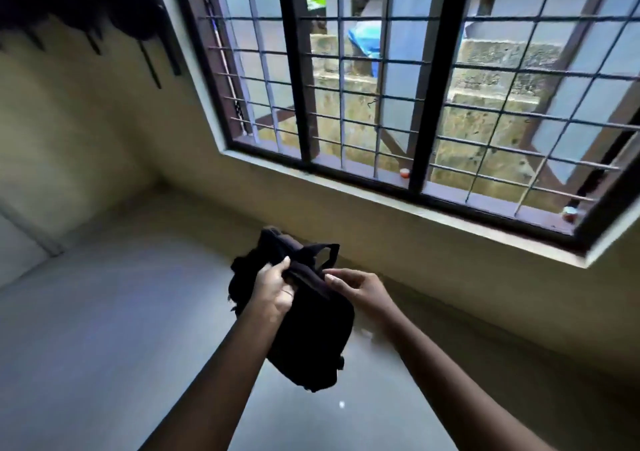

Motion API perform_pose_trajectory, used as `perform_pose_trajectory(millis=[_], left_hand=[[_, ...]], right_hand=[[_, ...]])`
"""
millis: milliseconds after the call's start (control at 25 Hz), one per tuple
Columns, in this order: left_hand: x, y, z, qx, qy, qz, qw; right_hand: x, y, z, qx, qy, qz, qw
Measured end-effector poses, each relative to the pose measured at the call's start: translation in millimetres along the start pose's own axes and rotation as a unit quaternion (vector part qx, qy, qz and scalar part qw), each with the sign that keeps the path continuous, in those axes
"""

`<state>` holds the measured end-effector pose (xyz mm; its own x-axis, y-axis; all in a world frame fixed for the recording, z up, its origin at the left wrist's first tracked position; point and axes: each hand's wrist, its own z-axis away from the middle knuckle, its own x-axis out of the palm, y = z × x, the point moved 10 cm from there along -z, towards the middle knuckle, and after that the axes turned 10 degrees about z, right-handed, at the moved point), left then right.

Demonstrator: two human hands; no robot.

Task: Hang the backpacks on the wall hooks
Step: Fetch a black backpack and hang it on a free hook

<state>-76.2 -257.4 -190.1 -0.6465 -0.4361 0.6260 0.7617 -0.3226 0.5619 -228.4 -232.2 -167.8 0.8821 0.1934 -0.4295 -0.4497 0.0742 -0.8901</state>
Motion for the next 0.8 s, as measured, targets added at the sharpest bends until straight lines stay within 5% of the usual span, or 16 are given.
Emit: perform_pose_trajectory(millis=[280, 560, 680, 800], left_hand=[[-115.9, 60.6, 15.7, 0.093, 0.161, 0.077, 0.980], [-172.2, 103.1, -11.8, 0.108, 0.233, 0.140, 0.956], [-177.0, 139.3, -45.8, 0.030, 0.240, 0.052, 0.969], [-170.7, 189.1, -57.2, -0.039, 0.199, -0.159, 0.966]], right_hand=[[134.5, 8.0, -57.3, 0.100, -0.198, -0.148, 0.964], [215.3, -25.9, -129.0, 0.075, -0.273, -0.047, 0.958], [230.4, -49.6, -190.5, 0.008, -0.221, 0.065, 0.973], [251.6, -73.9, -236.2, -0.044, -0.206, 0.161, 0.964]])
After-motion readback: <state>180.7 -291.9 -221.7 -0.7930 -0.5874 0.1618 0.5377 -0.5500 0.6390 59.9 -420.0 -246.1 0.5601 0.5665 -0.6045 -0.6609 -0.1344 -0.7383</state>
